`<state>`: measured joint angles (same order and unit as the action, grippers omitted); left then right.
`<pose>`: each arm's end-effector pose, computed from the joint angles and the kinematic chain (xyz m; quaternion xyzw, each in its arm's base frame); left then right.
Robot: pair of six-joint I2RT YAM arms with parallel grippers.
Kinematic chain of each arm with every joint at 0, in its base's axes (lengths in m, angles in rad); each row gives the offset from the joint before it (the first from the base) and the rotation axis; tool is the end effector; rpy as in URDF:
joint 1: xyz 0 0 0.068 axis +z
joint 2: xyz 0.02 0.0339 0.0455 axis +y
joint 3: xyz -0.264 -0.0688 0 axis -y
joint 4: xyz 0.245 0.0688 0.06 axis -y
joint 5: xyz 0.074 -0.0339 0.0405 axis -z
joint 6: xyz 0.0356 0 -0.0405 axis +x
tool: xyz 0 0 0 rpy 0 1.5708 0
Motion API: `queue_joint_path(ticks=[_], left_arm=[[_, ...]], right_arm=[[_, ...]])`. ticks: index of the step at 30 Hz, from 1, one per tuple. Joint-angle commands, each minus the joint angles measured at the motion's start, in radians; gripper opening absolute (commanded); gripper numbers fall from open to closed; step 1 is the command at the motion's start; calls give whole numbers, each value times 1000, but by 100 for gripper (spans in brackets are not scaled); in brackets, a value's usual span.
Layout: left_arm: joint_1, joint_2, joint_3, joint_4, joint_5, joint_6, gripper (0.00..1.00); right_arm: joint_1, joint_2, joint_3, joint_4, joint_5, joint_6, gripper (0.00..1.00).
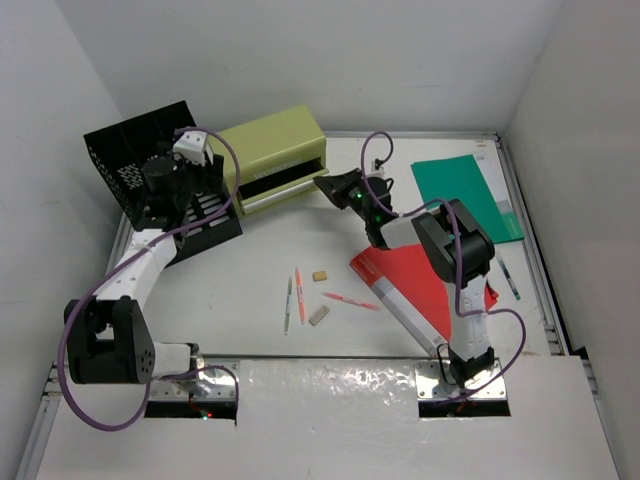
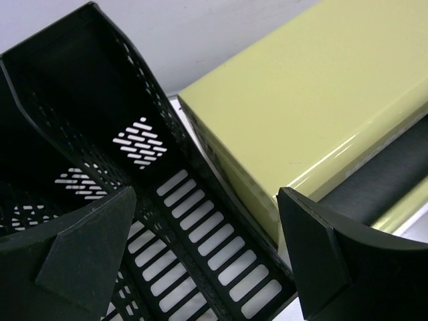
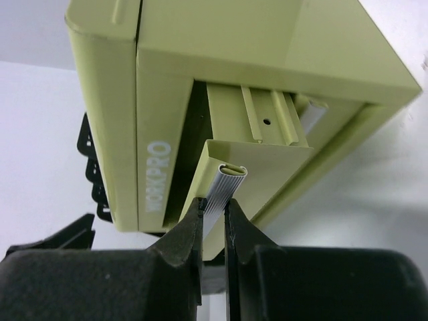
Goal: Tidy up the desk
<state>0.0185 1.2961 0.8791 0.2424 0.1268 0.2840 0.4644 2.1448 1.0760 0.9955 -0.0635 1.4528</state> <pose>0.3044 0.0011 0.3042 0.1416 0.7524 0.0487 0.6415 0.3951 0.2005 0.1413 0.3283 0.6548 0.5702 0.3720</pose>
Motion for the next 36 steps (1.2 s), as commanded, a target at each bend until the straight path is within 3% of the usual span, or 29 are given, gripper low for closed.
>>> queue_joint_path(ticks=[1, 8, 19, 22, 23, 24, 26, 29, 30, 32, 36], left_arm=[[-9, 0, 43, 26, -23, 9, 86], [-9, 0, 49, 14, -23, 6, 86], [-9, 2, 72, -26, -24, 1, 86], [-9, -1, 80, -41, -9, -2, 86], [-9, -9, 83, -52, -6, -9, 85], [-9, -15, 86, -60, -7, -14, 85], [-9, -49, 92, -83, 3, -22, 85], [-11, -99, 84, -120, 22, -13, 85], [-9, -136, 84, -133, 22, -6, 85], [-9, -178, 84, -188, 8, -3, 86], [-9, -221, 87, -311, -35, -5, 86]], right_arm=[[-13, -92, -63, 57, 11, -52, 0], [-13, -177, -197, 84, -22, -77, 0], [-17, -287, -278, 14, -32, -169, 0], [-17, -328, -283, -27, -39, -229, 26], [-17, -341, -284, -38, -47, -273, 39], [-15, -374, -286, -56, -53, -305, 44], [-13, -422, -284, -159, -76, -450, 52], [26, -534, -205, -522, -90, -687, 57], [49, -558, -179, -722, -69, -845, 60], [130, -598, -112, -893, -1, -1016, 62], [262, -548, -5, -1204, 48, -1160, 63]])
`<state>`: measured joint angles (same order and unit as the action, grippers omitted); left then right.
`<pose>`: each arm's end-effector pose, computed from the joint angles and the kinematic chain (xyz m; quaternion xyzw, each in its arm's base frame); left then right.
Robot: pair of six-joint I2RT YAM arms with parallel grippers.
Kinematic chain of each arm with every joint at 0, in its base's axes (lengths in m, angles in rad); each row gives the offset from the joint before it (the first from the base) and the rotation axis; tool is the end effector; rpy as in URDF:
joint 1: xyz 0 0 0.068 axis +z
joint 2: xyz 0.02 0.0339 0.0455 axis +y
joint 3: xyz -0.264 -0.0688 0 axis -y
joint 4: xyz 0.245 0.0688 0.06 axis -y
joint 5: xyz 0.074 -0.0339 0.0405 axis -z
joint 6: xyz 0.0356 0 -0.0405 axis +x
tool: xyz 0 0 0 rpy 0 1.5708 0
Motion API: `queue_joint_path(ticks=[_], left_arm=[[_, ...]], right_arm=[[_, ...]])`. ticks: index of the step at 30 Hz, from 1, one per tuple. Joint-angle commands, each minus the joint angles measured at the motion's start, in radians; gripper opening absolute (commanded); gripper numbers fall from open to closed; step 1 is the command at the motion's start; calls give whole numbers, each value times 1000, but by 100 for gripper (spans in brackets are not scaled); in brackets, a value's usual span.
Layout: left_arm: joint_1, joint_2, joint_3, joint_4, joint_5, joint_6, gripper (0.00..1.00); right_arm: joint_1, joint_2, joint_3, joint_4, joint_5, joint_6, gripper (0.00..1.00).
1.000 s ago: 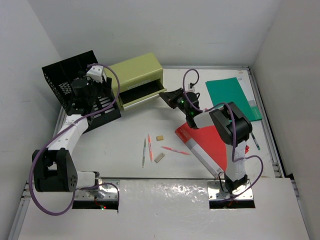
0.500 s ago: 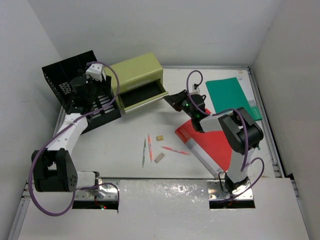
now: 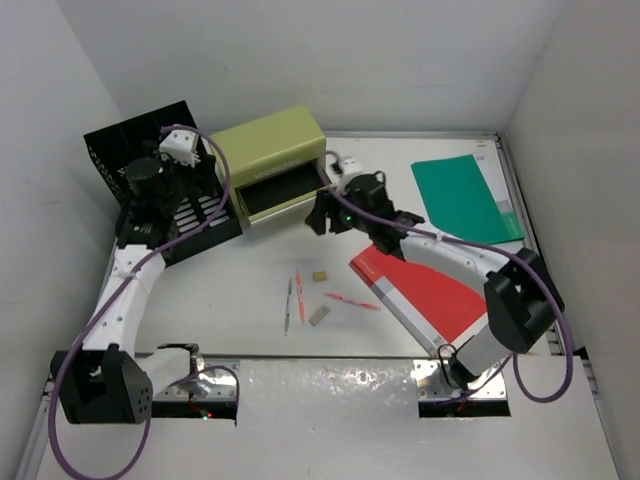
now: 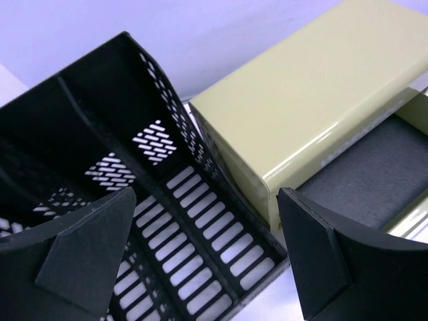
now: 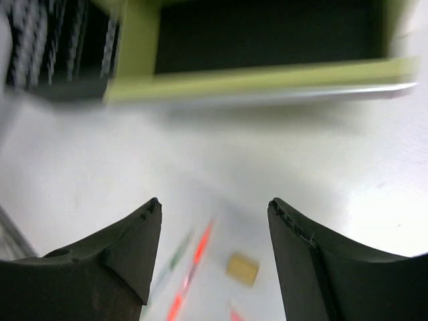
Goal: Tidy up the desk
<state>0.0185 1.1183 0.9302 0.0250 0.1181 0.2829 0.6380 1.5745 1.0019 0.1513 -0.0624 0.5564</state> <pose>0.2644 0.0007 0.3463 0.1382 0.7494 0.0525 0.6455 0.2873 0.2158 0.2504 -0.0512 0.8375 0.3272 0.4346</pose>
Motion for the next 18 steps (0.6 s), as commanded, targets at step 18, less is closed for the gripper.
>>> queue_joint_path(ticks=[18], left_arm=[[-9, -138, -37, -307, 72, 35, 86]], right_arm=[[189, 67, -62, -684, -20, -618, 66]])
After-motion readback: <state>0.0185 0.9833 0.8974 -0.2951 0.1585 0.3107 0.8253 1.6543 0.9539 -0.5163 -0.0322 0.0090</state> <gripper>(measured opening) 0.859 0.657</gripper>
